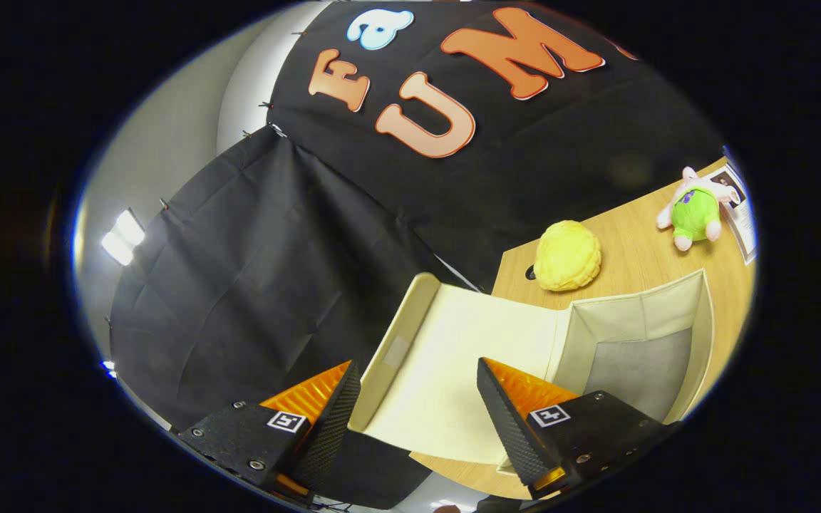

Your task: Open the storage box then place both shoes into the box .Put the left shoe in first, then the right shoe, with the right side of both shoes facing outward in a uniform manner.

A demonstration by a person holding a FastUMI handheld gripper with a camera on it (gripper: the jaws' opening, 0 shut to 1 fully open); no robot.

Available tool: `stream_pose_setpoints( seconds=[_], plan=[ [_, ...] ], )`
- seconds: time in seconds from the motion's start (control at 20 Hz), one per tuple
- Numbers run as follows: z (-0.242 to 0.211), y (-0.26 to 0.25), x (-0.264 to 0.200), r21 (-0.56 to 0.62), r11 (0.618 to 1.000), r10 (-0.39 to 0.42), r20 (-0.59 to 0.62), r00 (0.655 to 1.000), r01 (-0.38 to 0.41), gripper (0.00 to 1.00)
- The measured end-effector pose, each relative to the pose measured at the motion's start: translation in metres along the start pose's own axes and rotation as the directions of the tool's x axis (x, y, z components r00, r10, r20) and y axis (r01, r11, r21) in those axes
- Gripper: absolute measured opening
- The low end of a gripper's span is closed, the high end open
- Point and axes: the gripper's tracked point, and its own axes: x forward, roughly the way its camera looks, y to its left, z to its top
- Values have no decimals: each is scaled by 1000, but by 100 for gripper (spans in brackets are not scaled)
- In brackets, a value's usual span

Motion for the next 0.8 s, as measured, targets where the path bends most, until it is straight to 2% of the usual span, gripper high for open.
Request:
stream_pose_setpoints(
  seconds=[0.15,0.35,0.45,0.6,0.8],
  plan=[
    [-5,-9,-6,-68,997,-43,2,999,43,98],
    [8,-51,-33,-137,978,-151,59,987,158,98],
    [17,-77,-56,-136,967,-204,99,974,217,98],
    [30,-120,-93,-125,939,-298,163,940,320,98],
    [37,-179,-149,-90,885,-428,228,875,456,98]
  ],
)
